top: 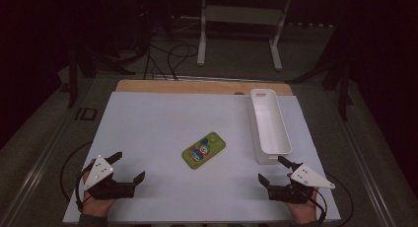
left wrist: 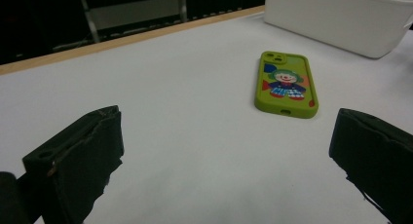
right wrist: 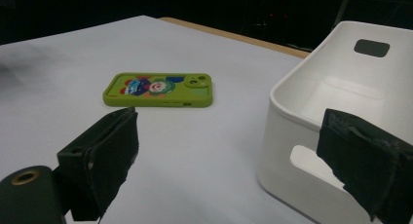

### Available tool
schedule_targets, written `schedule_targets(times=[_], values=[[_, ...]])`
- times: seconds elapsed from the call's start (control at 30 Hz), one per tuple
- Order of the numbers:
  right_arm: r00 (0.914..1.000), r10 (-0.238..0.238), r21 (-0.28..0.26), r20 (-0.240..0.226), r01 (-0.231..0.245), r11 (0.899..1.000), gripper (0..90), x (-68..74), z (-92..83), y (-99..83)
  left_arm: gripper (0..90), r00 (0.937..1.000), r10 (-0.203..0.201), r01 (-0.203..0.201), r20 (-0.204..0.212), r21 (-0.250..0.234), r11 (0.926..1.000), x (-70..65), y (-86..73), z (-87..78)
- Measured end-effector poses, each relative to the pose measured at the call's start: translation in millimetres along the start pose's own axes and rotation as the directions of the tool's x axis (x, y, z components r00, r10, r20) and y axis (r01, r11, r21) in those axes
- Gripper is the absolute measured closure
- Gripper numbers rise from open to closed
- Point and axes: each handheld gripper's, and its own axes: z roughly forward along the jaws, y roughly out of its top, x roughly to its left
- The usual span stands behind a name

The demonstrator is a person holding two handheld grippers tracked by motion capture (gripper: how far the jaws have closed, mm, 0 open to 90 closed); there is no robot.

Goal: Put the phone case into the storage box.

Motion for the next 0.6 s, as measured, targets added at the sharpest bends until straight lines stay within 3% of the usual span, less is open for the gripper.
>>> schedule_targets(times=[0.6], values=[[0.9996,-0.014,0.003,0.026,0.014,1.000,7.7,3.2,2.1,0.1,0.0,0.9998,-0.008,0.008,-0.020,0.016,0.9998,-0.5,3.2,2.7]])
